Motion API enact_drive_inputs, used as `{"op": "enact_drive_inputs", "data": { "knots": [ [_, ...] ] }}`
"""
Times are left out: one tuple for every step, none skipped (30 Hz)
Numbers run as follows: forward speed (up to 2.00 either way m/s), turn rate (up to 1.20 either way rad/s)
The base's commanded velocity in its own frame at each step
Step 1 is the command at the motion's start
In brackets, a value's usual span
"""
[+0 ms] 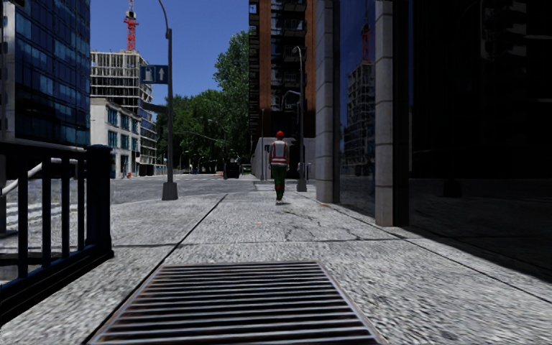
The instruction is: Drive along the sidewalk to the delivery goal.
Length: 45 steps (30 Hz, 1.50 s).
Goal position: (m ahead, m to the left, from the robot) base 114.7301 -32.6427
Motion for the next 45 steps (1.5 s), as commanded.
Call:
{"op": "enact_drive_inputs", "data": {
  "knots": [
    [2.0,0.0],
    [2.0,0.0],
    [2.0,0.0],
    [2.0,0.0],
    [2.0,0.0],
    [2.0,0.0],
    [2.0,0.0],
    [2.0,0.0],
    [2.0,0.0],
    [2.0,0.0],
    [2.0,0.0],
    [2.0,0.0],
    [2.0,0.0],
    [2.0,0.0],
    [2.0,0.0],
    [2.0,0.0],
    [2.0,0.0],
    [2.0,0.0],
    [2.0,0.0],
    [2.0,0.0],
    [2.0,0.0],
    [2.0,0.0],
    [2.0,0.0],
    [2.0,0.0],
    [2.0,0.0],
    [2.0,0.0],
    [2.0,0.0],
    [2.0,0.0],
    [2.0,0.0],
    [2.0,0.0],
    [2.0,0.0],
    [2.0,0.0],
    [2.0,0.0],
    [2.0,0.0],
    [2.0,0.0],
    [2.0,0.0],
    [2.0,0.0],
    [2.0,0.0],
    [2.0,0.0],
    [2.0,0.0],
    [2.0,0.0],
    [2.0,0.0],
    [2.0,0.0],
    [2.0,0.0],
    [2.0,0.0]
  ]
}}
